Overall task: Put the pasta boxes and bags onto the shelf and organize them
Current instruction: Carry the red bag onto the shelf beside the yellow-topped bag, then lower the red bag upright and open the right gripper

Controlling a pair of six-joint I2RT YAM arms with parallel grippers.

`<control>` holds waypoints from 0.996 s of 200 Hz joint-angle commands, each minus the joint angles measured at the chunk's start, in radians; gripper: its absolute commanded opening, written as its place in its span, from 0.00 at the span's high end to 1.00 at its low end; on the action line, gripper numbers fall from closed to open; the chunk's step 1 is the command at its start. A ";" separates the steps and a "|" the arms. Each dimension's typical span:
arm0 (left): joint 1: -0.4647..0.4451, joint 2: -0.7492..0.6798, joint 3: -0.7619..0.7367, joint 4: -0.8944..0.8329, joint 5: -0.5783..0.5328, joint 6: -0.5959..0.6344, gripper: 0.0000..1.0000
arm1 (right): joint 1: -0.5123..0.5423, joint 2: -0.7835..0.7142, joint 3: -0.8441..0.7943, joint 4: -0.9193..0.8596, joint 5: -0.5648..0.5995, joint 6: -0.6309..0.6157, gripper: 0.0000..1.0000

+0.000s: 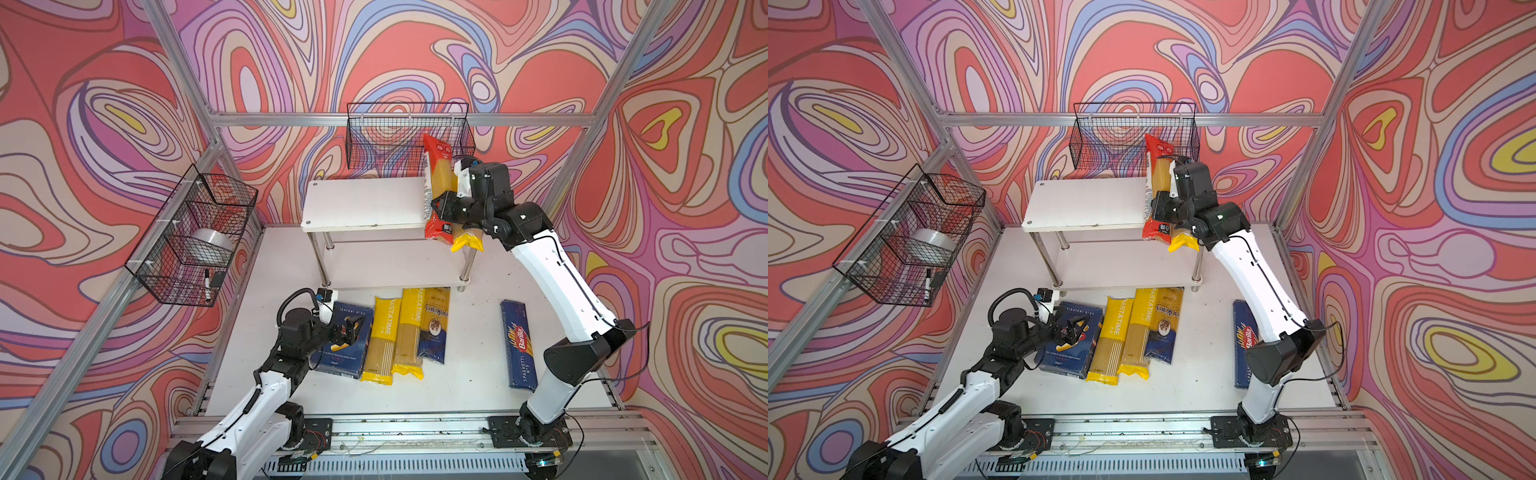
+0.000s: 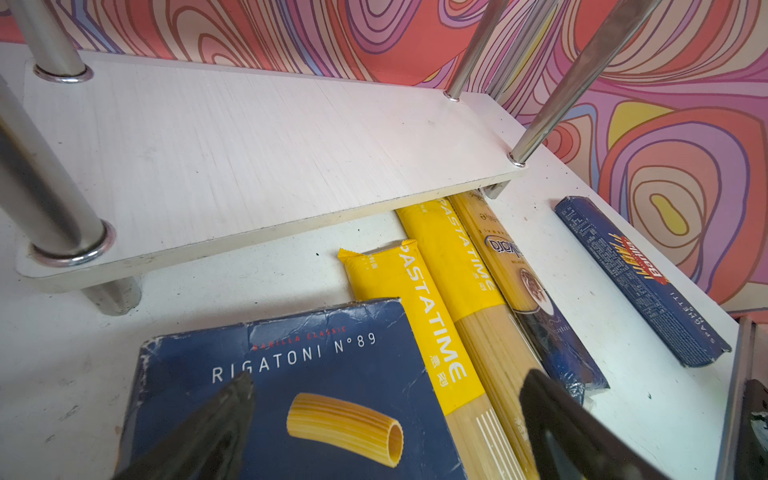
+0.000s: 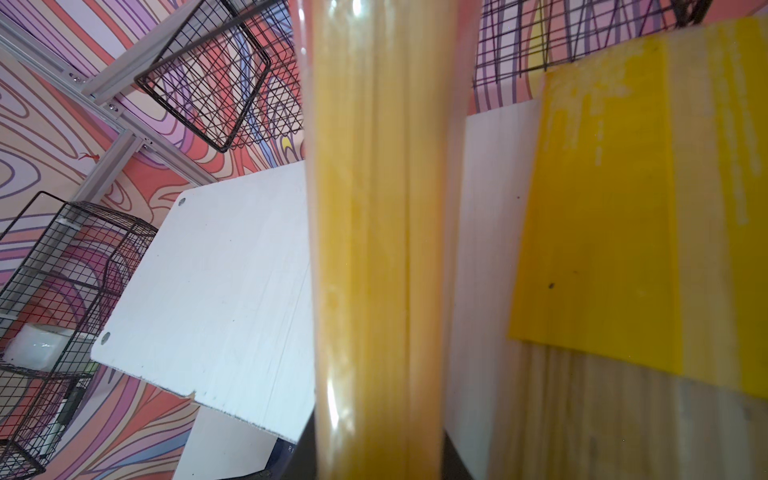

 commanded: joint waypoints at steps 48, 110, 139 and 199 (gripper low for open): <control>-0.003 -0.007 -0.004 0.019 -0.006 0.004 0.00 | -0.002 -0.056 -0.017 0.149 0.041 0.011 0.75; -0.003 -0.007 -0.004 0.017 -0.008 0.002 0.00 | -0.003 -0.051 -0.009 0.147 0.029 0.021 0.59; -0.003 -0.007 -0.004 0.015 -0.007 0.002 0.00 | -0.002 -0.050 0.000 0.143 0.028 0.020 0.59; -0.003 -0.008 -0.004 0.015 -0.005 0.002 0.00 | -0.002 -0.065 0.024 0.130 0.002 0.005 0.57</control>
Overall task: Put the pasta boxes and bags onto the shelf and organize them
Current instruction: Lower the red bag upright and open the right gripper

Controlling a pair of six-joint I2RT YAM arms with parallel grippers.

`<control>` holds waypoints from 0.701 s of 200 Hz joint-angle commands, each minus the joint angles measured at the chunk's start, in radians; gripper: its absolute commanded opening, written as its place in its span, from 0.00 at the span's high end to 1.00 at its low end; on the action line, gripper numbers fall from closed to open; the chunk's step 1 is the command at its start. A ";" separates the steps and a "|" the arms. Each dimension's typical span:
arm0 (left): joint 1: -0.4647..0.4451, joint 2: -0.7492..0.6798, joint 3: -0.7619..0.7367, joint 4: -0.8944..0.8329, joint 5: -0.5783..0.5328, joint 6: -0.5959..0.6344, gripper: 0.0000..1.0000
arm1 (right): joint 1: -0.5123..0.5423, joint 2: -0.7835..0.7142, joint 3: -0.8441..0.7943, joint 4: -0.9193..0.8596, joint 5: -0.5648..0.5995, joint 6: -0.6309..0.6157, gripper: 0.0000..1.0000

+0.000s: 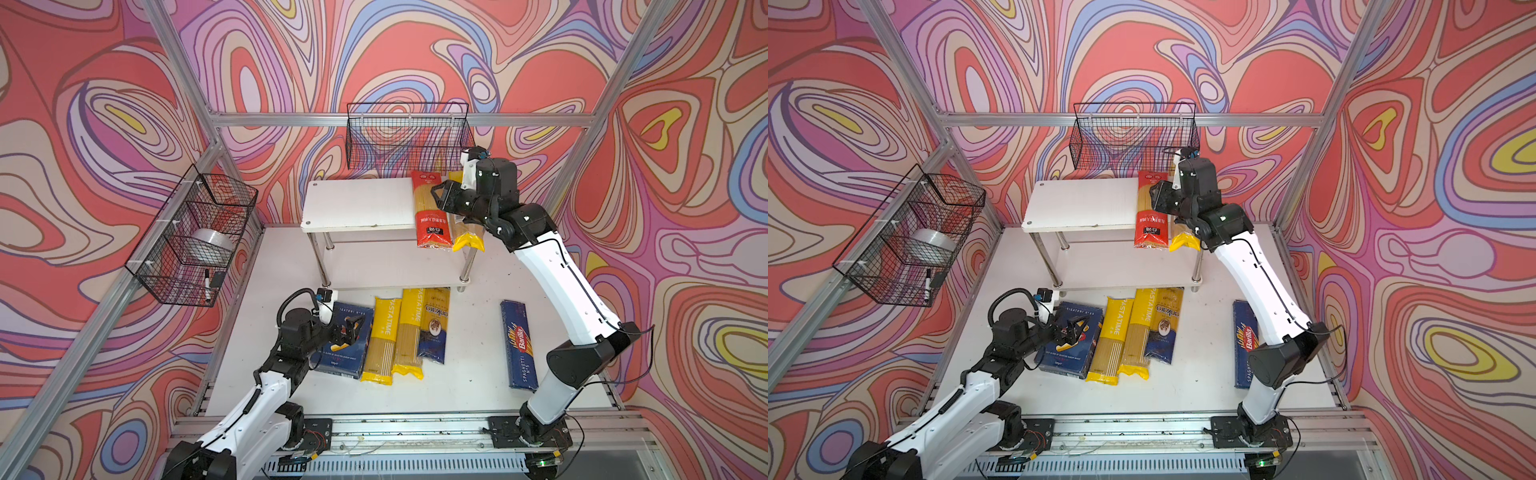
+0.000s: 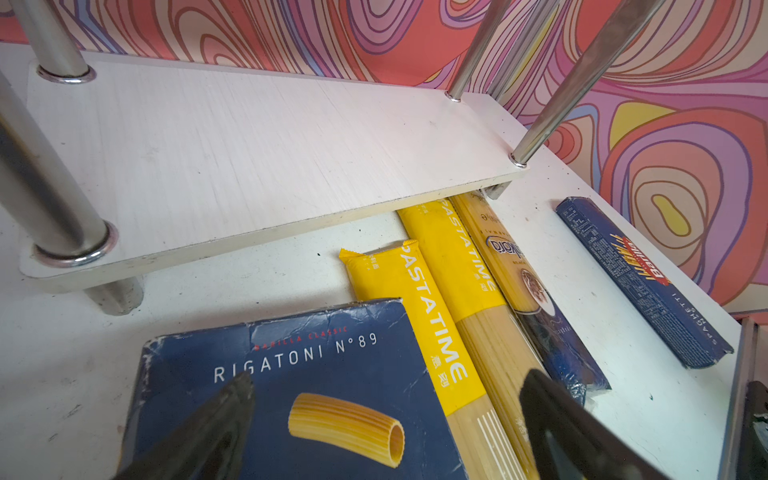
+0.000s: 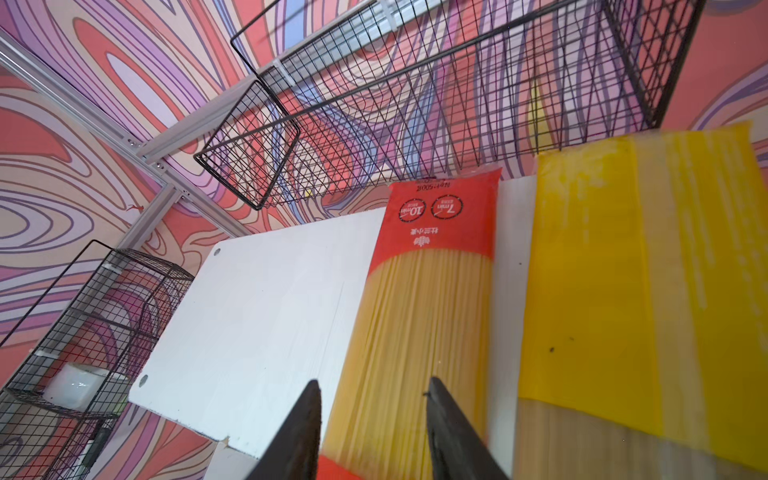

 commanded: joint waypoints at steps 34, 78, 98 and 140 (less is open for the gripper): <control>-0.002 -0.006 -0.004 0.016 -0.004 0.002 0.00 | 0.027 -0.080 0.058 -0.063 -0.080 -0.077 0.57; -0.003 0.000 -0.002 0.019 -0.005 0.002 0.00 | 0.113 -0.118 0.103 -0.307 -0.065 -0.167 0.59; -0.003 0.004 0.001 0.020 -0.003 0.004 0.00 | 0.144 -0.169 0.039 -0.351 -0.101 -0.192 0.61; -0.003 0.014 0.004 0.023 0.001 0.005 0.00 | 0.189 -0.279 -0.124 -0.369 -0.097 -0.250 0.63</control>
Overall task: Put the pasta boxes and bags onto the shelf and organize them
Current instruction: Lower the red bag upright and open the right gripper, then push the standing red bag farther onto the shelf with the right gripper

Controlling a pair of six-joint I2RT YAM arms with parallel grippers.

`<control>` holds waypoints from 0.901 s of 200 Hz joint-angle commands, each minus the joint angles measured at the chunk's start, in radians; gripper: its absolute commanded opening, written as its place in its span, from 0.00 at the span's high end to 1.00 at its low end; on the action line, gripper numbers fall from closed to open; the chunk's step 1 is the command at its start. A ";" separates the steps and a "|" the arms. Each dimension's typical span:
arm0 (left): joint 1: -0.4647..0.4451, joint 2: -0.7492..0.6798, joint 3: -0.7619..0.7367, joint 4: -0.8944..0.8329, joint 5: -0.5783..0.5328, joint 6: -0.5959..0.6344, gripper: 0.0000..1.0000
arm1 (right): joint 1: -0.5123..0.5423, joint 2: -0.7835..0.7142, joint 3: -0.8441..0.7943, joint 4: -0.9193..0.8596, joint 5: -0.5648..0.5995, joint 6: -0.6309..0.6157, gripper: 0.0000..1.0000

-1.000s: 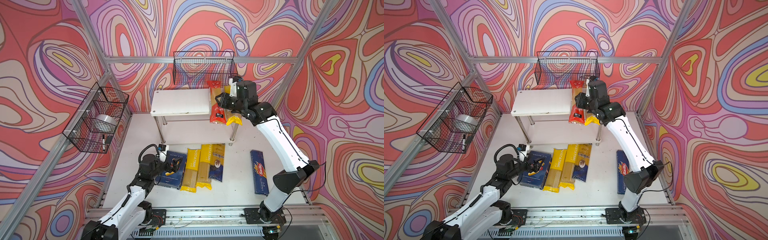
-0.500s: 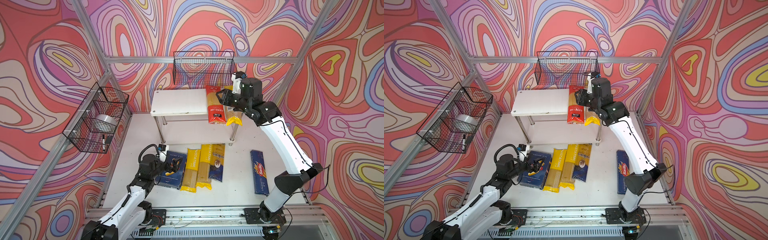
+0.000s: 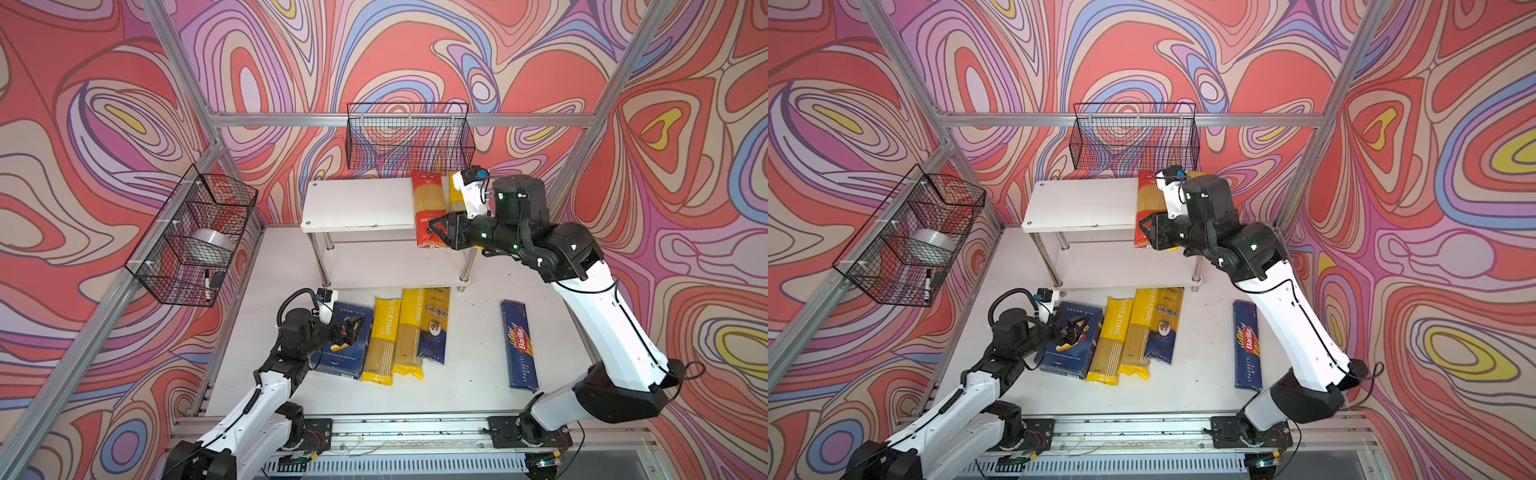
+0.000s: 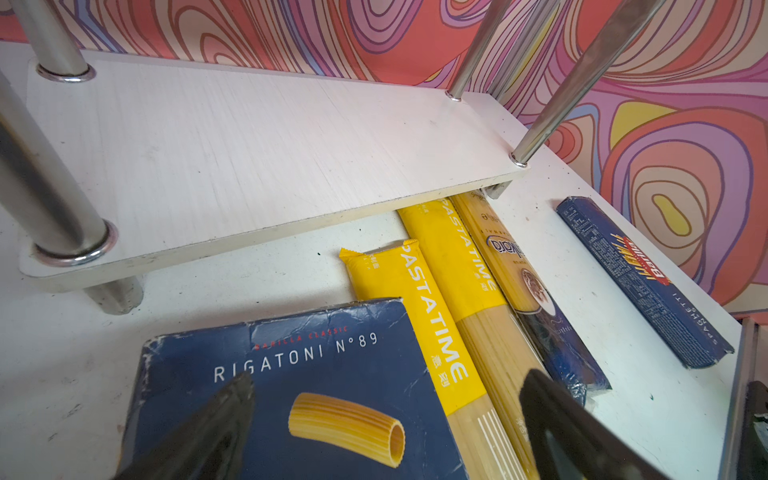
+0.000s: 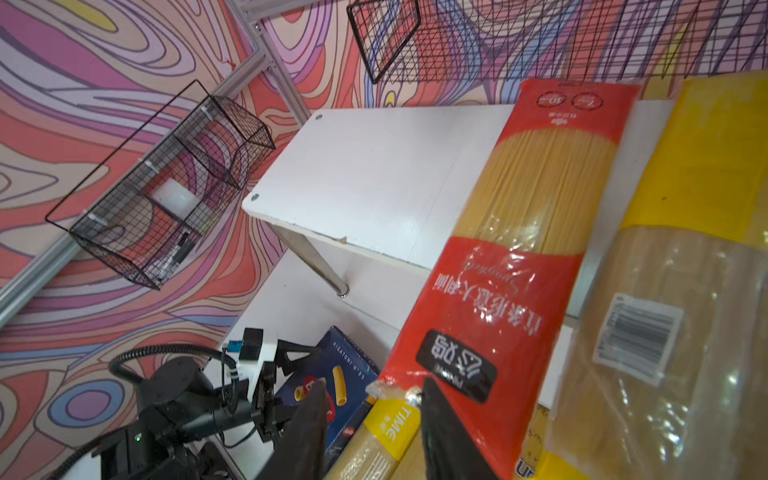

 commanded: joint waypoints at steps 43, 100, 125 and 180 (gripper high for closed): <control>-0.003 0.013 0.005 0.023 0.002 0.005 0.00 | 0.029 -0.066 -0.125 -0.061 -0.012 -0.063 0.63; -0.003 0.009 0.004 0.021 0.002 0.005 0.00 | 0.032 -0.069 -0.198 0.041 -0.043 -0.057 0.62; -0.003 0.010 0.004 0.020 0.002 0.004 0.00 | 0.032 -0.082 -0.242 0.102 -0.039 -0.054 0.61; -0.002 0.008 0.003 0.018 0.002 0.004 0.00 | 0.032 -0.059 -0.271 0.165 -0.015 -0.052 0.60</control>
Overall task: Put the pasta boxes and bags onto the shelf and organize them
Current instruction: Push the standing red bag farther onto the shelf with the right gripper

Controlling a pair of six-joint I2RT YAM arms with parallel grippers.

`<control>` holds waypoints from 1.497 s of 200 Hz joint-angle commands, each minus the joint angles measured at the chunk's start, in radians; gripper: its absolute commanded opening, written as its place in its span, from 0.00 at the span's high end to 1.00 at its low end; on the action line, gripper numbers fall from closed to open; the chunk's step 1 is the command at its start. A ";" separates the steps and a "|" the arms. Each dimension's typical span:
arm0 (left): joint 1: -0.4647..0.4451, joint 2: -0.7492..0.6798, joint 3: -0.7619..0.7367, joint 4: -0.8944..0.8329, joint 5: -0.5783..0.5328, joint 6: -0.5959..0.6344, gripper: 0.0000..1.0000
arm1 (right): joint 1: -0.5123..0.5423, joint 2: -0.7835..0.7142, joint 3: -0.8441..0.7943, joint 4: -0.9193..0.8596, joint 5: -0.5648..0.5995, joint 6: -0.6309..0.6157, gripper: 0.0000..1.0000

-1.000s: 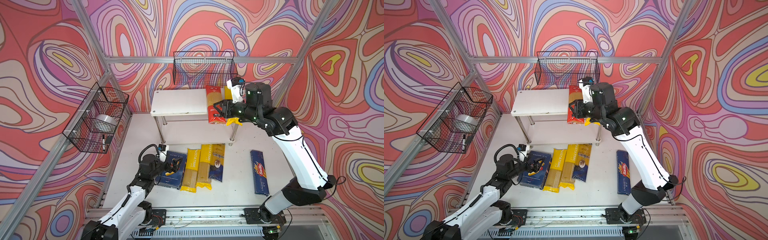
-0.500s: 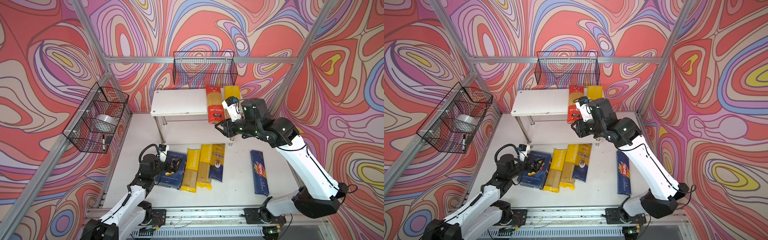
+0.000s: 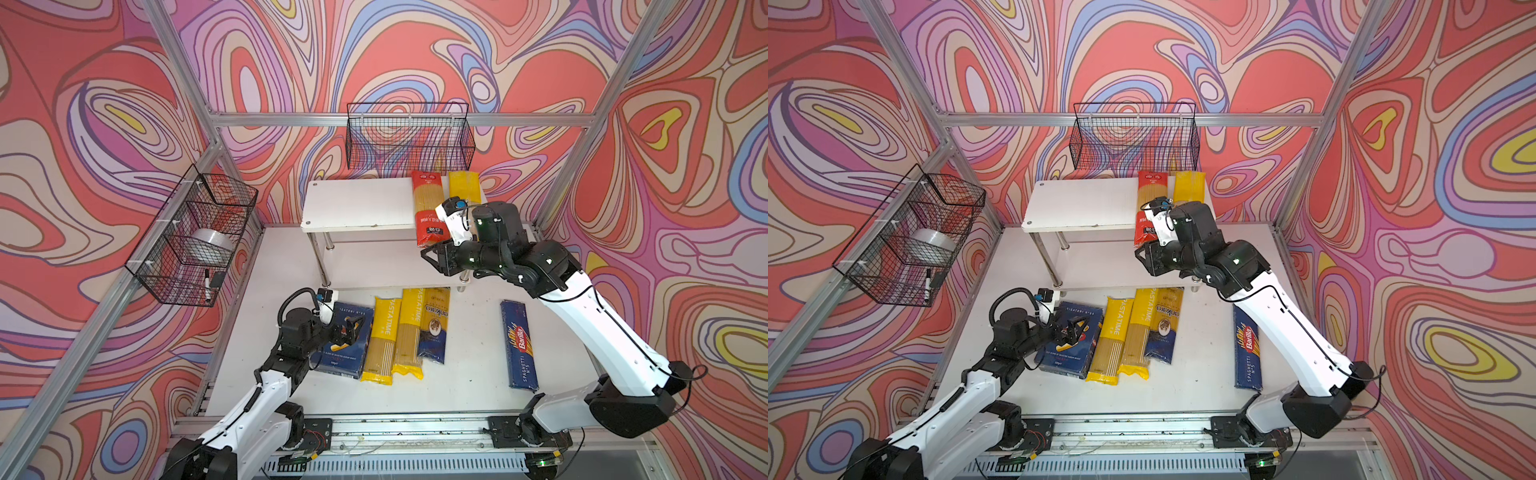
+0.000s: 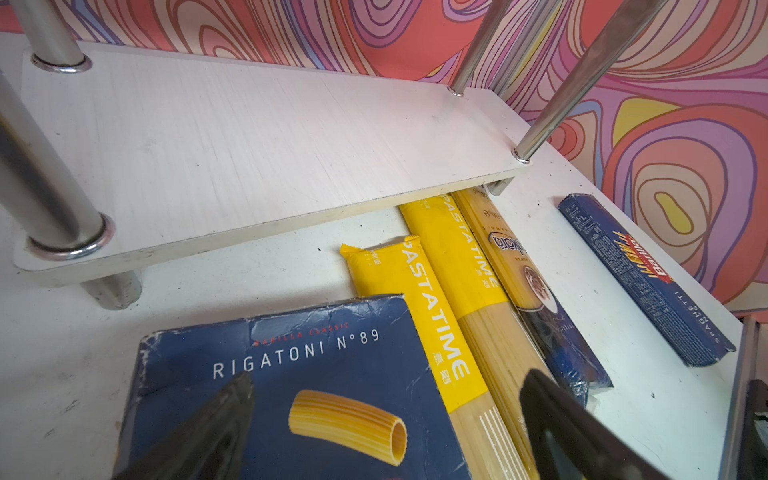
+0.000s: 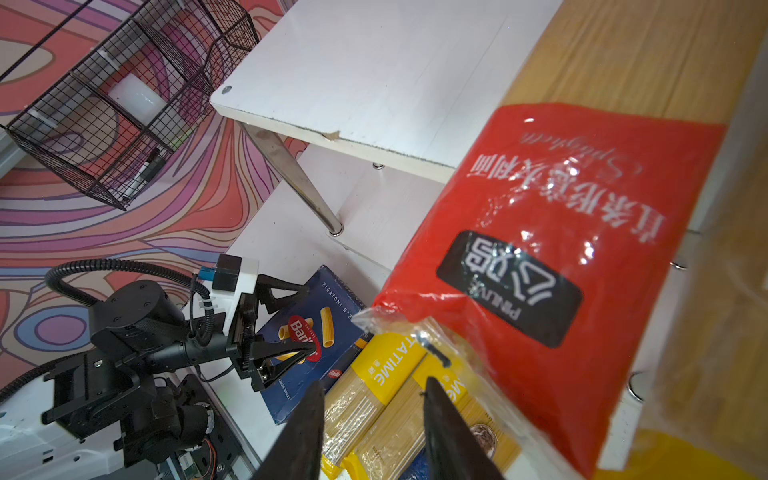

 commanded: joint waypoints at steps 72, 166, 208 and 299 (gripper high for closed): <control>-0.003 -0.001 0.004 0.017 0.001 0.003 0.00 | 0.006 0.012 -0.067 0.147 0.042 -0.009 0.58; -0.003 -0.007 0.004 0.014 -0.001 0.004 0.00 | 0.006 0.046 -0.077 0.234 0.062 0.011 0.58; -0.003 -0.007 0.004 0.014 -0.002 0.004 0.00 | 0.006 0.048 -0.056 0.231 0.062 0.003 0.57; -0.002 -0.001 0.005 0.018 -0.002 0.003 0.00 | 0.007 -0.073 -0.168 0.308 -0.131 -0.053 0.56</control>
